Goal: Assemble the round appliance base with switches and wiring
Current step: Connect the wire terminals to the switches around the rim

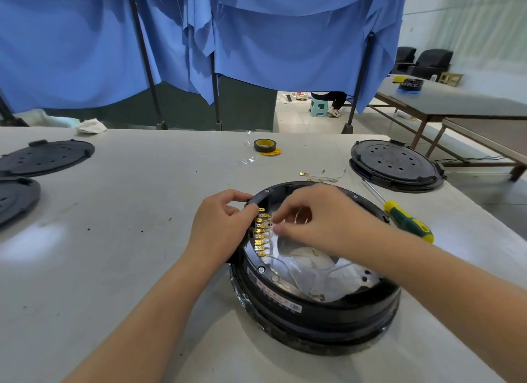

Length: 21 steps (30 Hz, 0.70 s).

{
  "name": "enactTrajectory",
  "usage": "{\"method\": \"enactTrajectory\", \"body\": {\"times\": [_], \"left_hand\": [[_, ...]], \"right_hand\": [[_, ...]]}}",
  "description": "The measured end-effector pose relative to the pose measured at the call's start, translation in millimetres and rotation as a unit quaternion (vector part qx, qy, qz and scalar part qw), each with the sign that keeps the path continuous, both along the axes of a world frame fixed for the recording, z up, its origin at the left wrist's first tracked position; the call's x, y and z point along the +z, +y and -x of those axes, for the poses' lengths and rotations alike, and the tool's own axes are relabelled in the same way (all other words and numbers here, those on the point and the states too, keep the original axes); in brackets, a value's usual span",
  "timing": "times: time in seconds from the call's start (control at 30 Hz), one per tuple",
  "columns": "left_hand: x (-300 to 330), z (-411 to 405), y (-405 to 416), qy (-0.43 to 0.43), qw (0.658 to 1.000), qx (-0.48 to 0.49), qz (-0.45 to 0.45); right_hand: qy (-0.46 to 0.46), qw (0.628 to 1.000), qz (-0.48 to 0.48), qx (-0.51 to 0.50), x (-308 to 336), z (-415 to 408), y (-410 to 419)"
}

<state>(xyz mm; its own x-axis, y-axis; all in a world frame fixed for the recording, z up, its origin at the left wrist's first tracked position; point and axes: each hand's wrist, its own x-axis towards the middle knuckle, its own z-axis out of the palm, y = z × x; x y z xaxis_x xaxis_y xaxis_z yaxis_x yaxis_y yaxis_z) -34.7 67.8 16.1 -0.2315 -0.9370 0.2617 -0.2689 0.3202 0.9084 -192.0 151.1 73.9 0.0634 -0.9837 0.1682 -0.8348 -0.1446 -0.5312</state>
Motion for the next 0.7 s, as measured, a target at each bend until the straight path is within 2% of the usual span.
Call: {"method": "enactTrajectory", "body": {"times": [0.1, 0.17, 0.4, 0.7], "left_hand": [[-2, 1, -1, 0.011, 1.000, -0.003, -0.003], [-5, 1, -3, 0.018, 1.000, -0.002, -0.004], [-11, 1, -9, 0.026, 1.000, -0.005, 0.000], [-11, 3, -8, 0.028, 1.000, -0.007, 0.009]], "right_hand": [[-0.046, 0.997, 0.029, -0.045, 8, 20, -12], [-0.058, 0.996, 0.017, -0.065, 5, 23, -20], [-0.021, 0.996, -0.081, -0.033, -9, 0, -44], [-0.091, 0.992, -0.069, -0.052, -17, -1, -42]]}}
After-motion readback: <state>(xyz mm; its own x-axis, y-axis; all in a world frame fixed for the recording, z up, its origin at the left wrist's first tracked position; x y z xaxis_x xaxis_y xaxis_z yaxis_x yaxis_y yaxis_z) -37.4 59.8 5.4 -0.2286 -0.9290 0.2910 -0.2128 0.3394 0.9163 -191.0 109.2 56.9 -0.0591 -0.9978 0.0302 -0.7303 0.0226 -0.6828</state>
